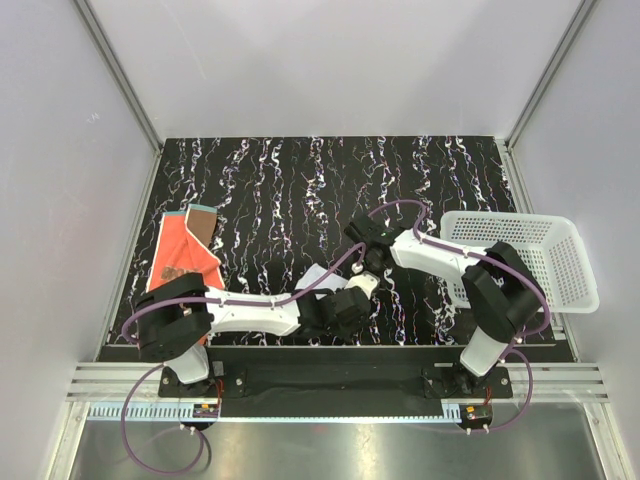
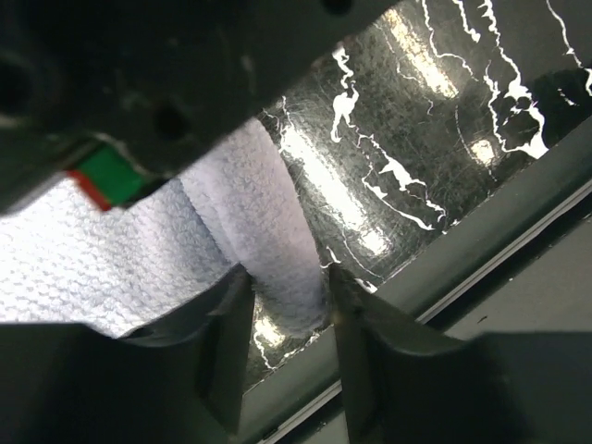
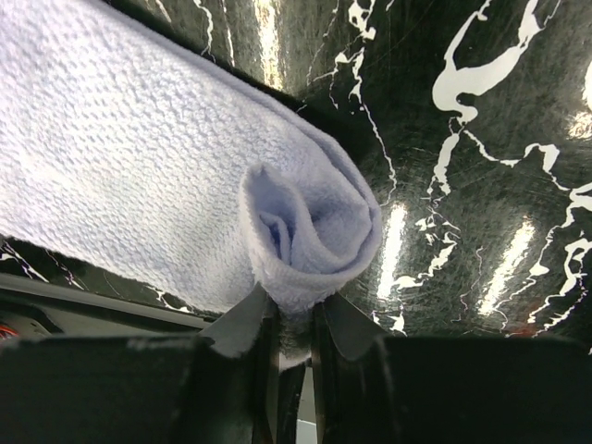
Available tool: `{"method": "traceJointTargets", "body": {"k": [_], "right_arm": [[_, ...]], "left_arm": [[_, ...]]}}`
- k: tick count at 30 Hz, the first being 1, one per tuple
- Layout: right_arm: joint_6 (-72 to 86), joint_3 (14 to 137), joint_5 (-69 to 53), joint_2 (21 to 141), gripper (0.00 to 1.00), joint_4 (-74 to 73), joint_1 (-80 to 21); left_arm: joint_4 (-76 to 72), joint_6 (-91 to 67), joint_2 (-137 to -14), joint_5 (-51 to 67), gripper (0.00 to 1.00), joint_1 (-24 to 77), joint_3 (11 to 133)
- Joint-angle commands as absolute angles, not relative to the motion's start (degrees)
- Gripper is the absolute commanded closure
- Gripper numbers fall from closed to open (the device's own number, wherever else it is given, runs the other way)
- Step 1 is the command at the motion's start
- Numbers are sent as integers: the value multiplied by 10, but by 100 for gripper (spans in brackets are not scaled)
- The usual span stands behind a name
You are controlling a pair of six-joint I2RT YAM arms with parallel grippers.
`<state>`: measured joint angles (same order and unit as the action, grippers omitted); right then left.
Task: Roll the towels
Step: Roll the towel
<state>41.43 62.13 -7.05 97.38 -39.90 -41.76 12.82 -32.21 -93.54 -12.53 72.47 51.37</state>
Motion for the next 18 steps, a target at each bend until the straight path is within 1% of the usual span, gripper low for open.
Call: {"method": "traceJointTargets", "body": {"k": [1,2,3,4,6,7,9,10,11,13,14,16,17,18], "right_arm": [[417,644,-94,962,90,-381,-439],[418,644,-96,962,90,-380,-439],[418,644,-97,962,90,-379,-439],[419,644,-97,962,90,-380,-439],[418,644,-98,962,90,-379,-439],[418,643,-98,962,90,-379,-439],[418,642,-99,962,89,-379,-439],[417,642,-100,963,88,-379,-439],[416,642,-100,966,83,-378,-438],[410,646,-98,970,77,-382,-438],[407,649,-95,976,72,-385,-437],[400,657,-92,981,67,-393,-432],[396,661,-92,986,61,-395,-431],[395,666,-91,989,57,-399,-428]], "left_arm": [[76,-319,-946,-138,70,728,511],[79,-320,-946,-142,74,728,510],[80,-321,-946,-150,80,729,509],[82,-323,-943,-154,83,729,506],[83,-323,-937,-159,86,729,503],[84,-323,-932,-160,90,729,502],[89,-319,-926,-154,93,729,501],[89,-319,-919,-149,96,729,499],[88,-318,-916,-145,97,729,496],[83,-321,-904,-132,100,729,490],[83,-322,-900,-130,100,728,485],[79,-324,-889,-123,100,728,477],[80,-325,-887,-123,100,729,475],[80,-326,-881,-123,100,728,468]]}}
